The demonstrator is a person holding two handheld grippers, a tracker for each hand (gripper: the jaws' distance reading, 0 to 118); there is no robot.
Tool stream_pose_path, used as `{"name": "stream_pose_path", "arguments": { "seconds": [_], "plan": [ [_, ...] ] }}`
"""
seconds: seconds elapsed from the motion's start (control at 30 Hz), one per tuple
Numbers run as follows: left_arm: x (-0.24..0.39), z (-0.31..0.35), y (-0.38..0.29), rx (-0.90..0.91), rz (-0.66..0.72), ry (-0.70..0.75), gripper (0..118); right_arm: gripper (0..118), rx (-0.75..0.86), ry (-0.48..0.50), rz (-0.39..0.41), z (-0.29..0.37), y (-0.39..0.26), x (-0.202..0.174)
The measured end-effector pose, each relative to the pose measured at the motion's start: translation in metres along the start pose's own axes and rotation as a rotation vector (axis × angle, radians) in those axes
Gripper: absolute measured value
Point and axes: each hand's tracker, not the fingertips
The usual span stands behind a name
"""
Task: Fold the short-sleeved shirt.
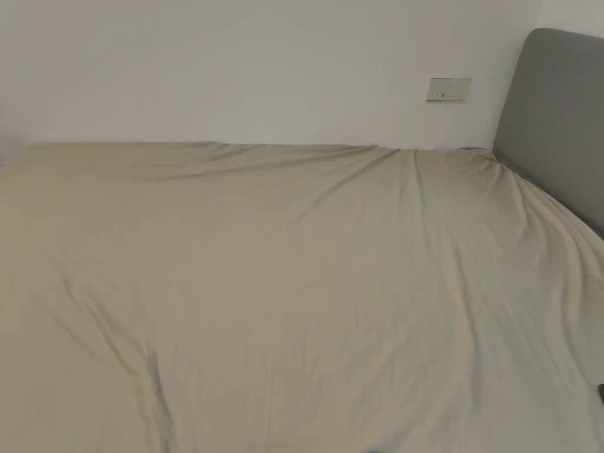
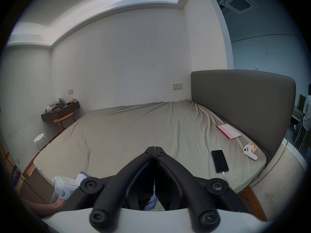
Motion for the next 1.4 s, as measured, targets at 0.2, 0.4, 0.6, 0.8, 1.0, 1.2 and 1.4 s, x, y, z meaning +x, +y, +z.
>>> {"name": "stream_pose_path", "arguments": {
  "seconds": [0.2,0.4,0.6,0.8,1.0,1.2,1.4],
  "plan": [
    [-0.038,0.023,0.011,0.069,0.157,-0.217,24,1,0.003,0.018,0.020,0.002,0.003,-0.010],
    [-0.179,0.068,0.032,0.106,0.431,-0.375,117,1,0.033,0.019,0.044,0.007,0.010,-0.009],
    [-0.278,0.051,0.004,-0.006,0.693,-0.432,117,1,0.020,0.045,0.023,0.002,0.005,-0.013],
    [-0.250,-0.009,-0.018,-0.219,0.620,-0.587,118,1,-0.025,0.039,0.057,-0.006,-0.001,-0.021],
    [-0.200,-0.023,-0.019,-0.163,0.586,-0.522,20,1,-0.018,0.090,0.052,-0.009,-0.002,-0.033],
    [-0.199,-0.009,-0.020,-0.073,0.550,-0.416,20,1,-0.032,0.097,0.148,-0.006,-0.005,-0.046],
    [-0.226,0.012,-0.012,-0.093,0.490,-0.383,20,1,-0.030,0.102,0.140,-0.007,-0.004,-0.048]
  ]
}}
